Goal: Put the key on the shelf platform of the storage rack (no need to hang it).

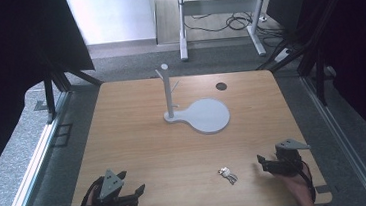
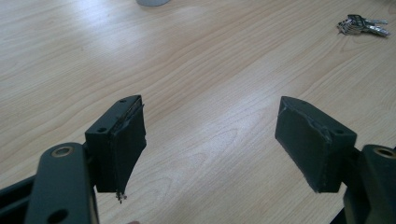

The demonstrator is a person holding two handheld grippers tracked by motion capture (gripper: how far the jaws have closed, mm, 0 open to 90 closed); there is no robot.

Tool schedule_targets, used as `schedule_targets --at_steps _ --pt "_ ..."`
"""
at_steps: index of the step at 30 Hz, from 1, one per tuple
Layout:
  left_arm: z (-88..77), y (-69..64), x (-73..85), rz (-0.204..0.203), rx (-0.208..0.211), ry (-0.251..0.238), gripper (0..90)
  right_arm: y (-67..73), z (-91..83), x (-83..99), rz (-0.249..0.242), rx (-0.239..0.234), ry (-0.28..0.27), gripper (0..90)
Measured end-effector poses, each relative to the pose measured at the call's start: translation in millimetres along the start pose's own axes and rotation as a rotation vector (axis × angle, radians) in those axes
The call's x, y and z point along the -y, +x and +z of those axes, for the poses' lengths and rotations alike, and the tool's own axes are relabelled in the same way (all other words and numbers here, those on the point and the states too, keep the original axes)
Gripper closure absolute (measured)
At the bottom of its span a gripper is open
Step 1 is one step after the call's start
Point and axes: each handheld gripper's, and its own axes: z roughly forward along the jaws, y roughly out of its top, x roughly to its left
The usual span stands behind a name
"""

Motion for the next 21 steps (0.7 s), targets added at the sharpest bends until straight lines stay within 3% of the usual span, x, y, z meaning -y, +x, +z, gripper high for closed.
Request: schedule_targets --at_steps 7,14,21 --pt "-0.5 -3.2 -1.5 0.009 0.002 -0.002 24.8 -0.5 0.5 0.5 -0.018 -0.018 -0.004 24.2" --pt "1.1 -5.4 -1.5 0.014 0.012 0.0 24.8 0.1 0.6 2.3 -0.022 -0.034 0.032 27.7" --pt "0.8 -4.3 -1.4 0.01 0.016 -0.005 24.8 2.7 1.0 0.1 -0.028 -0.021 0.057 26.2"
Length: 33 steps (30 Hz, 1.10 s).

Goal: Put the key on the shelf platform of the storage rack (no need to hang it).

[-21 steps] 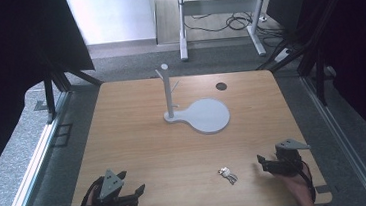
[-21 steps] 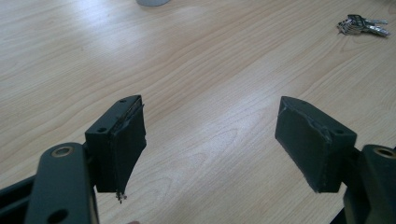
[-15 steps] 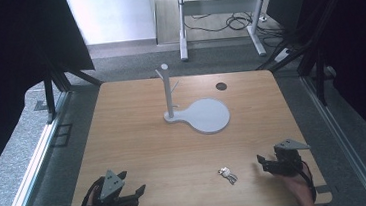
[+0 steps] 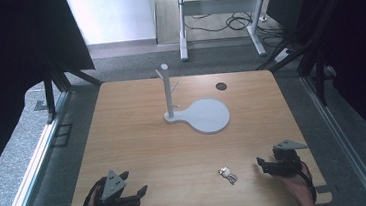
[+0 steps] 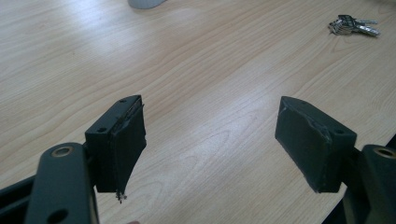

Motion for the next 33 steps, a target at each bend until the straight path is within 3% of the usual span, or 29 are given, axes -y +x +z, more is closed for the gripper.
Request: schedule_targets --at_steps 10,17,21,33 --pt "-1.5 3.6 0.2 -0.017 -0.01 -0.001 24.8 -1.3 -4.6 -3.1 0.011 -0.024 -0.001 26.6" --pt "4.5 3.0 2.1 -0.013 -0.003 0.018 24.8 4.2 -15.0 -13.7 -0.046 -0.072 0.007 29.7" --pt "2.0 1.7 1.0 -0.01 -0.002 0.01 24.8 9.4 -21.3 -22.5 -0.099 -0.064 0.039 32.2" --pt "2.1 2.2 1.5 -0.014 -0.005 0.014 24.8 20.4 -25.7 -37.1 -0.152 -0.104 0.089 34.7"
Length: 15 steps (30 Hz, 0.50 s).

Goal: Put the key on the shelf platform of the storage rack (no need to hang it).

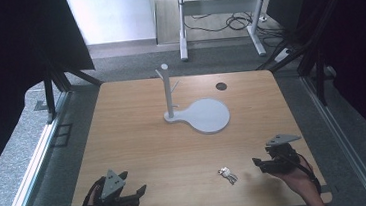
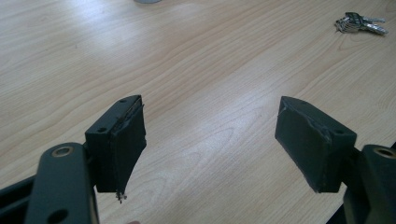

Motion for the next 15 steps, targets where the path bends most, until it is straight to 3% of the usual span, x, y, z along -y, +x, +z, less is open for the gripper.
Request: schedule_targets --at_steps 15 --pt "-0.9 -0.9 -0.4 0.001 0.001 -0.004 24.8 19.1 -7.5 -26.0 -0.078 -0.041 0.06 37.0"
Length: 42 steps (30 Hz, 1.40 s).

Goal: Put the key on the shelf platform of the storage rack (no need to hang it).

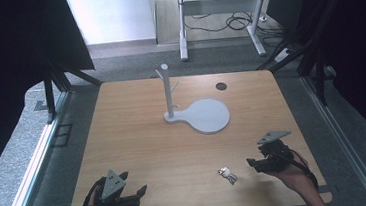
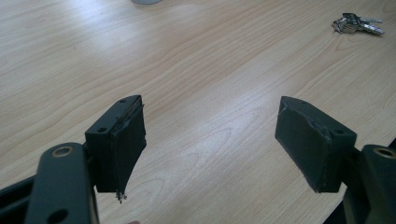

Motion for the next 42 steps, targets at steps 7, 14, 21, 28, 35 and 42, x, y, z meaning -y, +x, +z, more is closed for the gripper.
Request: schedule_targets --at_steps 7,14,21,28,35,42 --pt "0.5 0.1 0.3 0.001 -0.001 0.004 24.8 8.0 3.2 -8.8 -0.046 -0.026 0.029 38.4" --pt "1.4 -0.1 0.5 0.003 0.002 0.007 24.7 15.3 7.4 -13.8 -0.077 -0.05 0.054 39.3" --pt "0.7 0.1 0.4 0.003 0.002 0.007 24.8 19.5 11.1 -16.1 -0.095 -0.06 0.08 39.5" --pt "0.0 0.5 0.3 0.002 0.002 0.005 24.7 24.3 13.7 -18.1 -0.111 -0.071 0.099 40.2" --pt "-0.7 0.8 0.2 0.001 0.003 0.003 24.7 33.4 23.0 -18.6 -0.135 -0.091 0.128 40.5" --pt "-1.5 1.7 0.4 -0.001 0.001 0.0 24.7 41.1 30.9 -20.5 -0.153 -0.105 0.156 40.5"
